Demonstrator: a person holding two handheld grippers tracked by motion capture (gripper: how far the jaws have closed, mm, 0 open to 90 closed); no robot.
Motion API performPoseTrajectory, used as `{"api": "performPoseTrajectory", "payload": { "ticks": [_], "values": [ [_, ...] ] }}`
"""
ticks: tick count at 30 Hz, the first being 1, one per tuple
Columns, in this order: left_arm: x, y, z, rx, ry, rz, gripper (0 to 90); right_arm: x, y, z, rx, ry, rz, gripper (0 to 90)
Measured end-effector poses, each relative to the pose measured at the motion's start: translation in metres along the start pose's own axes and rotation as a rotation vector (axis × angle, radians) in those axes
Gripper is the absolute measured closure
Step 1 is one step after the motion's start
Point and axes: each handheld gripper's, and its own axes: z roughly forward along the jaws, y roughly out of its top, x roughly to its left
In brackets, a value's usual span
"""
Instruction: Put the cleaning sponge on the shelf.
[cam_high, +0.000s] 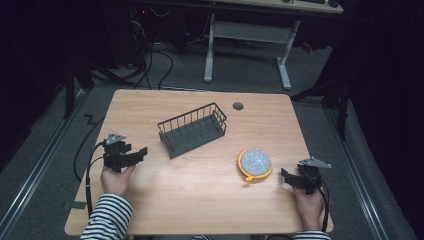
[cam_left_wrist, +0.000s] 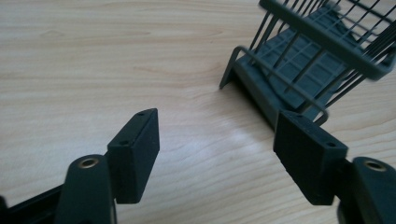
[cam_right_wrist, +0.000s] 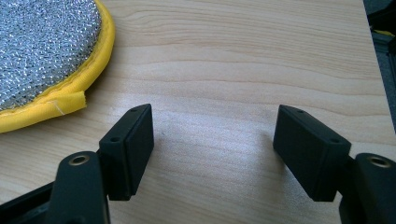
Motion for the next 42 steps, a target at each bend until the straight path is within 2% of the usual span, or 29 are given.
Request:
{"api": "performPoseTrajectory", "payload": {
  "ticks": [4, 9, 13, 20, 28, 31, 37, 42],
  "values": [
    [-0.005, 0.016, 0.001, -0.014, -0.037, -0.001, 29.9, 0.000, 0.000, 0.000, -0.001, 0.001, 0.002, 29.0],
    [-0.014, 0.038, 0.002, -0.029, -0.065, 0.027, 29.4, 0.000, 0.000, 0.000, 0.001, 0.000, 0.002, 29.0],
    [-0.024, 0.054, 0.008, -0.012, -0.047, 0.090, 28.9, 0.000, 0.000, 0.000, 0.000, 0.001, 0.002, 29.0],
    [-0.030, 0.071, 0.029, 0.031, -0.046, 0.108, 29.7, 0.001, 0.000, 0.000, 0.000, -0.001, 0.005, 29.0],
    [-0.031, 0.080, 0.056, 0.085, -0.033, 0.107, 33.6, 0.001, 0.000, -0.001, 0.002, 0.000, 0.004, 28.9],
    [-0.031, 0.079, 0.060, 0.079, -0.036, 0.097, 37.4, 0.000, -0.001, -0.001, 0.000, 0.000, 0.004, 28.9],
    [-0.030, 0.077, 0.067, 0.101, -0.016, 0.111, 44.4, 0.000, -0.001, -0.001, 0.000, 0.001, 0.004, 28.9],
    [-0.032, 0.077, 0.066, 0.100, -0.023, 0.124, 51.7, 0.000, -0.001, -0.001, 0.000, 0.001, 0.005, 28.9]
  ]
}}
